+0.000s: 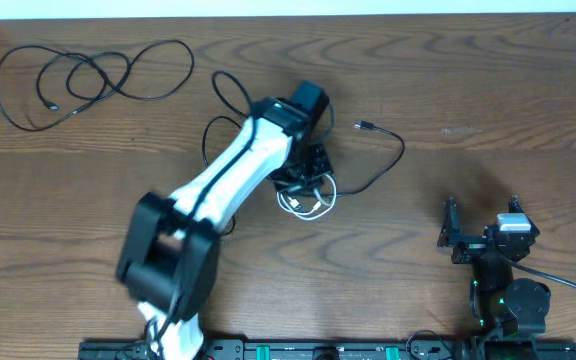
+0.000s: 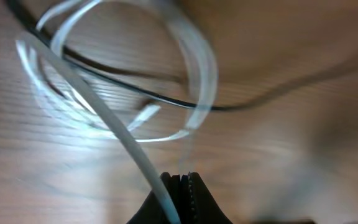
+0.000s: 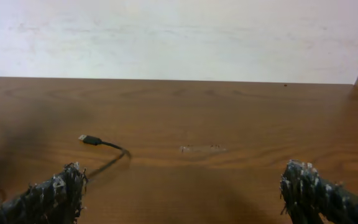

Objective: Untangle cables
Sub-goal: 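Lift the white cable coil high with the left gripper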

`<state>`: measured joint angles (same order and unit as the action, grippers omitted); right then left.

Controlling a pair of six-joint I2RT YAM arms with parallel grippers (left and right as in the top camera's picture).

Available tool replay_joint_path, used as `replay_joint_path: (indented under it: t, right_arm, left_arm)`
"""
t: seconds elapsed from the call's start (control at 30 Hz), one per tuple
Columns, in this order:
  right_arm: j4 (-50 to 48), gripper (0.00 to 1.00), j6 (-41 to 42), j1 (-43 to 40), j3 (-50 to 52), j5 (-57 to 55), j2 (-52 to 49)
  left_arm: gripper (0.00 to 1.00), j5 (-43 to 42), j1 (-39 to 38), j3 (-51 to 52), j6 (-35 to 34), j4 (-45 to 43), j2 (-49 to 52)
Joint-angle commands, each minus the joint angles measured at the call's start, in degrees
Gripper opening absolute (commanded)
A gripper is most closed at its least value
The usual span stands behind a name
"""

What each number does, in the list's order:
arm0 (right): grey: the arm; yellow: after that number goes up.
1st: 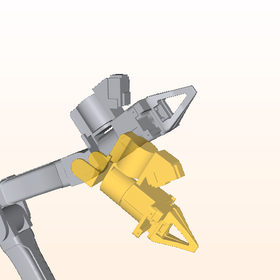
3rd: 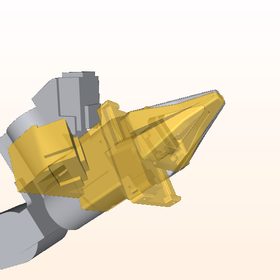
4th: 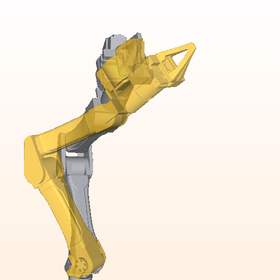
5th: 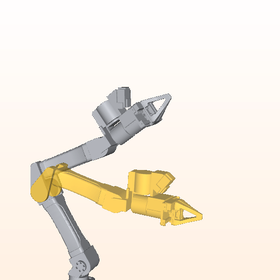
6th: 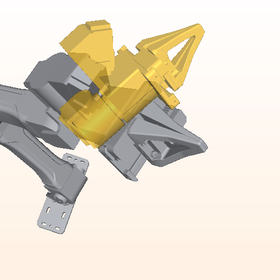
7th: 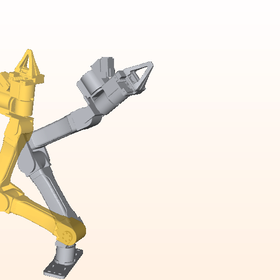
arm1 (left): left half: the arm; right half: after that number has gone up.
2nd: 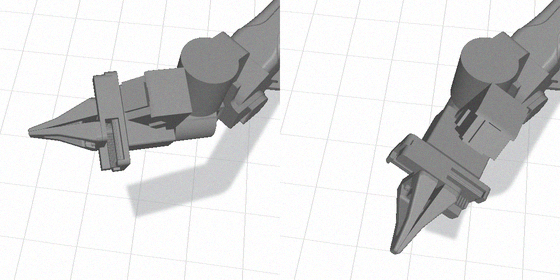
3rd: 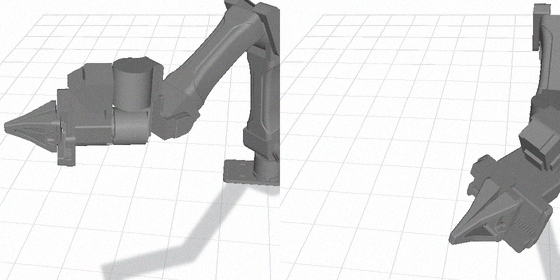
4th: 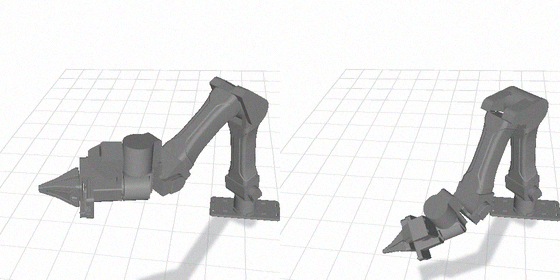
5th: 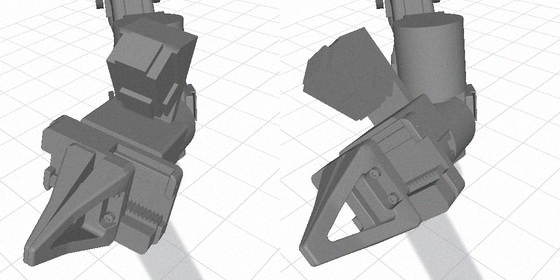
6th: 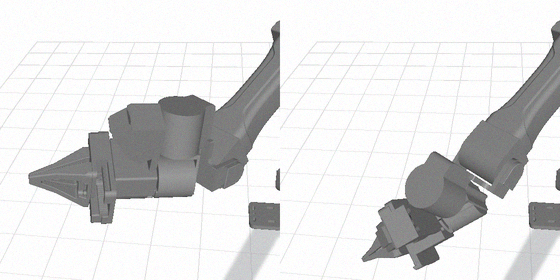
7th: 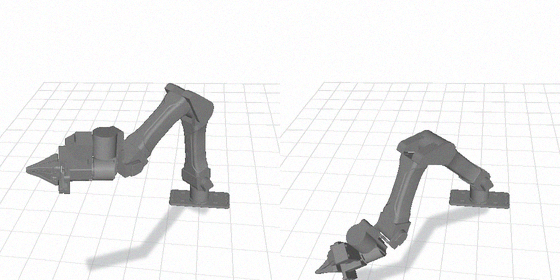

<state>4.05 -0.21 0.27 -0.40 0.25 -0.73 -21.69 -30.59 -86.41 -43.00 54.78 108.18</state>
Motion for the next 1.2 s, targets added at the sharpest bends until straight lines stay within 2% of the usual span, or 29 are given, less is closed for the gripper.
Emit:
replay_joint_path:
  t: [0.0, 0.23, 0.33, 0.47, 0.57, 0.63, 0.7, 0.77, 0.83, 0.97, 1.1, 1.17]
  right_arm:
    - [0.3, 0.99, 0.8, 0.7, 0.1, -0.1, 0.2]
    - [0.3, 0.99, 0.8, 0.7, 0.1, -0.1, 0.2]
    - [0.3, 0.99, 0.8, 0.7, 0.1, -0.1, 0.2]
    - [0.3, 0.99, 0.8, 0.7, 0.1, -0.1, 0.2]
    - [0.3, 0.99, 0.8, 0.7, 0.1, -0.1, 0.2]
    - [0.3, 0.99, 0.8, 0.7, 0.1, -0.1, 0.2]
    - [0.3, 0.99, 0.8, 0.7, 0.1, -0.1, 0.2]
    - [0.3, 0.99, 0.8, 0.7, 0.1, -0.1, 0.2]
    - [0.3, 0.99, 0.8, 0.7, 0.1, -0.1, 0.2]
    - [0.3, 0.99, 0.8, 0.7, 0.1, -0.1, 0.2]
    - [0.3, 0.99, 0.8, 0.7, 0.1, -0.1, 0.2]
    - [0.3, 0.99, 0.8, 0.7, 0.1, -0.1, 0.2]
  left_arm:
    - [0.08, -2.5, 0.0, -3.3, 1.4, -1.9, -10.9]
    - [0.07, 2.6, 0.0, -3.2, 1.4, -6.3, -26.1]
    - [0.08, 5.9, 0.0, -3.2, 1.4, -7.2, -30.2]
    - [0.07, 6.1, 0.0, -3.2, 1.6, -10.2, -34.5]
    - [0.07, 7.3, 0.0, -3.2, 3.9, -11.7, -36.1]
    - [0.07, 11.8, 0.0, -3.2, 2.1, -9.6, -36.1]
    - [0.08, 18.6, 0.0, -3.2, -5.7, -3.9, -35.2]
    - [0.07, 19.7, 0.0, -3.2, -4.7, -1.2, -33.6]
    - [0.07, 15.4, 0.0, -3.2, 0.3, -1.3, -31.9]
    - [0.08, -4.7, 0.2, -3.2, 10.4, -9.4, -30.5]
    - [0.07, -26.5, 1.5, -3.2, 10.9, -26.5, -30.6]
    - [0.07, -30.3, 2.3, -3.2, 7.8, -33.2, -30.6]
